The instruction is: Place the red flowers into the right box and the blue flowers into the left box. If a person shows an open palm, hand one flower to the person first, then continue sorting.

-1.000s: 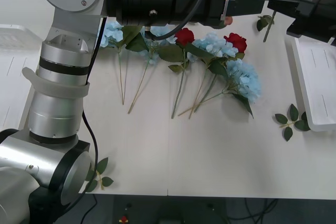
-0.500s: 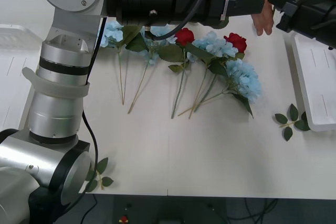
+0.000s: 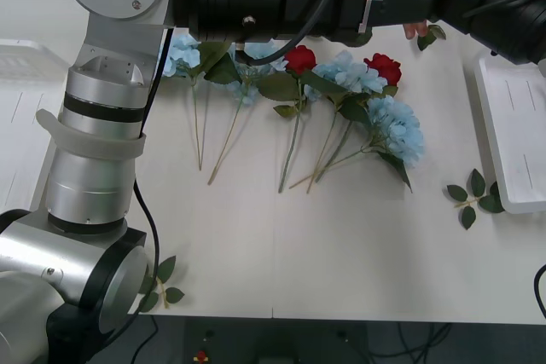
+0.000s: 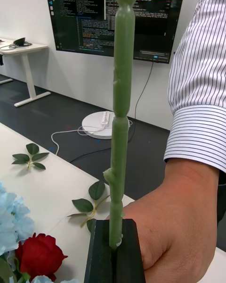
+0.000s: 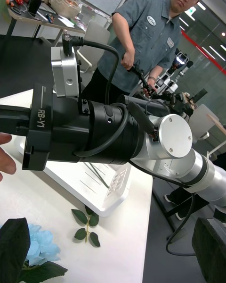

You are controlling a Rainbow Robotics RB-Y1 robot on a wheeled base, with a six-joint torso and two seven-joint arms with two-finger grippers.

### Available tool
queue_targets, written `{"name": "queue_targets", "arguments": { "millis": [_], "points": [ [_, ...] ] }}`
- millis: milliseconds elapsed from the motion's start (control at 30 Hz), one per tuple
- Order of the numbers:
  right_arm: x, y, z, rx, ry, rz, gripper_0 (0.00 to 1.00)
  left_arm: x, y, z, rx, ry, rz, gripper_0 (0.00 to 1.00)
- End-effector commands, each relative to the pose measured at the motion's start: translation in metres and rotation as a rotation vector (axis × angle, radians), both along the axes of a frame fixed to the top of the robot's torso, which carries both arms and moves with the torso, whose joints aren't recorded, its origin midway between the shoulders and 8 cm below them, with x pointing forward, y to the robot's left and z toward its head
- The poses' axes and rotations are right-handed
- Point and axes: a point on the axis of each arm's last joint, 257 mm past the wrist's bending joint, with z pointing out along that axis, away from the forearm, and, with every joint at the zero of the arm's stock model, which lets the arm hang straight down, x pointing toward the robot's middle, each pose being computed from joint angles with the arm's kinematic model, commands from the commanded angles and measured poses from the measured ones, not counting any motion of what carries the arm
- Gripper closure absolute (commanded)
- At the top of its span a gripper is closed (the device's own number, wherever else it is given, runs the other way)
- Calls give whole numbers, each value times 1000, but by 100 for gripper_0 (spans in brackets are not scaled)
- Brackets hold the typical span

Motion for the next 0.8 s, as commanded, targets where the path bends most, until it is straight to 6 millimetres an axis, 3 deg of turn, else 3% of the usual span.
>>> {"name": "queue_targets", "arguments": {
  "millis": [33,167,200,233,267,533,800],
  "points": [
    [-1,15,31,21,-48,24,100,-14,-8,17,-17,-113,-34,0],
    [-1,15,31,23,-46,26,99,-14,-8,17,-17,-113,-34,0],
    [-1,14,31,25,-45,24,67,-14,-8,17,-17,-113,-34,0],
    [-1,15,31,26,-45,27,18,-14,-8,17,-17,-113,-34,0],
    [-1,14,31,29,-43,25,0,-14,-8,17,-17,-113,-34,0],
    [-2,15,32,55,-32,36,0,-14,-8,17,-17,-113,-34,0],
    [-9,16,20,66,25,72,0,-14,-8,17,-17,-113,-34,0]
  ]
}}
